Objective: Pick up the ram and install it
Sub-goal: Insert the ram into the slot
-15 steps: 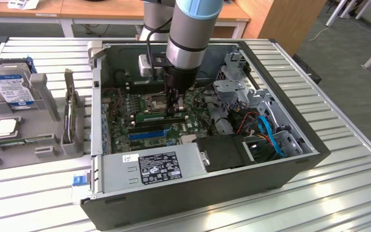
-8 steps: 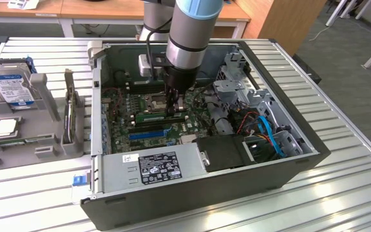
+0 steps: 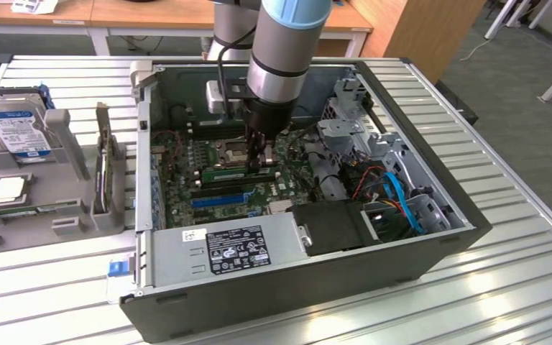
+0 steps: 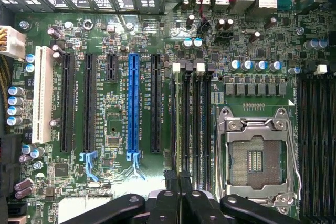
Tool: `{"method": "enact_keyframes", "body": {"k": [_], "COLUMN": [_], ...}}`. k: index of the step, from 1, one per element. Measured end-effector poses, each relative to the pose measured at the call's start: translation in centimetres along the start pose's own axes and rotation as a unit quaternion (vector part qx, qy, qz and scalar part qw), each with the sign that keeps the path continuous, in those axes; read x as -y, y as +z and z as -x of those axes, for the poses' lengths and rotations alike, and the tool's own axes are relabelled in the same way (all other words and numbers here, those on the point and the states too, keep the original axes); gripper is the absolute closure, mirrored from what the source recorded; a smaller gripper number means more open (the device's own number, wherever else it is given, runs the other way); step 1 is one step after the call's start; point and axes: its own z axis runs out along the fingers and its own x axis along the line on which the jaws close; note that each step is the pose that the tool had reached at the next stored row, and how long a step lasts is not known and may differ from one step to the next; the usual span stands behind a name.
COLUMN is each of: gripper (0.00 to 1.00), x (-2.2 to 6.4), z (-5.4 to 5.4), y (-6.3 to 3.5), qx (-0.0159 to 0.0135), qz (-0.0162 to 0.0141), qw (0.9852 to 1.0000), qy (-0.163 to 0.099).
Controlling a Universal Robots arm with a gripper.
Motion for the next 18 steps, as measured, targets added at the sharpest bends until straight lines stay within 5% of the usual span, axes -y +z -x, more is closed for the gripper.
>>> {"method": "enact_keyframes", "body": {"k": [18], "gripper": [0.88], "x": [0.00], "z": [0.00], "y": [0.08], "qx": [0.0001], "qz": [-0.0003], "qw": [1.0000], "qy": [0.002]}}
